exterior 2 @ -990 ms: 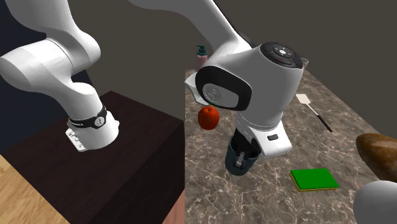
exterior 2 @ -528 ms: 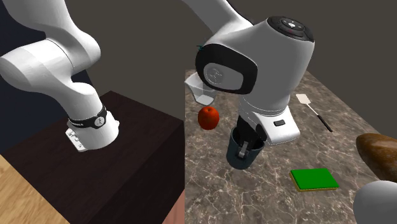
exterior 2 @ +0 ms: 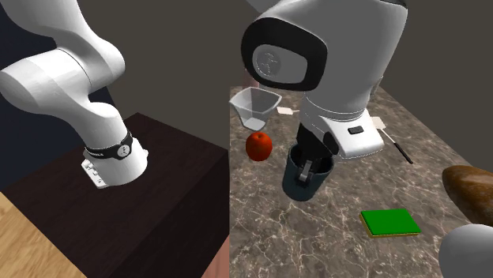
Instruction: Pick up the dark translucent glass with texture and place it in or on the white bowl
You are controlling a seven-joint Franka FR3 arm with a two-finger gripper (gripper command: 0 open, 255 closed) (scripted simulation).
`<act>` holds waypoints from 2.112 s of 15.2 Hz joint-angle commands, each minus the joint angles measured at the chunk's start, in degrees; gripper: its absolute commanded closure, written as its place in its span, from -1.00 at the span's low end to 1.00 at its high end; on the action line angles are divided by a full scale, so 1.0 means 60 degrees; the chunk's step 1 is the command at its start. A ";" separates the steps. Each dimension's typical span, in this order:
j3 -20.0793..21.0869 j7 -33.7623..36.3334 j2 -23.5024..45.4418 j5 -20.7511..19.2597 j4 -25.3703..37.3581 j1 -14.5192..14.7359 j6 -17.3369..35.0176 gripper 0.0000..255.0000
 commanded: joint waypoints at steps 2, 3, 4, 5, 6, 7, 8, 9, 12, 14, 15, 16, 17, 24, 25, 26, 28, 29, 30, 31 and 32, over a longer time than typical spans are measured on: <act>-0.0005 0.0028 -0.0188 -0.0012 0.0186 -0.0006 -0.0372 1.00; -0.0005 0.0036 -0.0252 -0.0015 0.0238 -0.0007 -0.0488 1.00; -0.0006 0.0045 -0.0315 -0.0018 0.0292 -0.0008 -0.0605 1.00; -0.0007 0.0054 -0.0376 -0.0021 0.0348 -0.0010 -0.0722 1.00; -0.0008 0.0063 -0.0436 -0.0024 0.0407 -0.0011 -0.0840 1.00; -0.0009 0.0071 -0.0493 -0.0027 0.0467 -0.0012 -0.0958 1.00; -0.0010 0.0080 -0.0549 -0.0030 0.0529 -0.0014 -0.1076 1.00; -0.0011 0.0089 -0.0603 -0.0033 0.0594 -0.0015 -0.1194 1.00; -0.0013 0.0115 -0.0755 -0.0041 0.0800 -0.0019 -0.1551 1.00; 0.0069 0.0292 -0.0998 -0.0027 0.0593 0.0080 -0.1572 1.00; 0.0154 0.0466 -0.1203 -0.0008 0.0350 0.0181 -0.1520 1.00; 0.0244 0.0642 -0.1403 0.0015 0.0119 0.0281 -0.1473 1.00; 0.0336 0.0821 -0.1597 0.0040 -0.0100 0.0383 -0.1430 1.00; 0.1081 0.2136 -0.2768 0.0306 -0.1328 0.1107 -0.1242 1.00; 0.1199 0.2333 -0.2907 0.0355 -0.1460 0.1214 -0.1227 1.00; 0.1318 0.2533 -0.3039 0.0405 -0.1580 0.1323 -0.1215 1.00; 0.1568 0.2938 -0.3279 0.0511 -0.1789 0.1541 -0.1198 1.00; 0.1697 0.3144 -0.3387 0.0566 -0.1877 0.1651 -0.1192 1.00; 0.1829 0.3353 -0.3486 0.0621 -0.1954 0.1760 -0.1187 1.00; 0.1963 0.3564 -0.3577 0.0677 -0.2021 0.1869 -0.1184 1.00; 0.2098 0.3778 -0.3659 0.0732 -0.2076 0.1980 -0.1182 1.00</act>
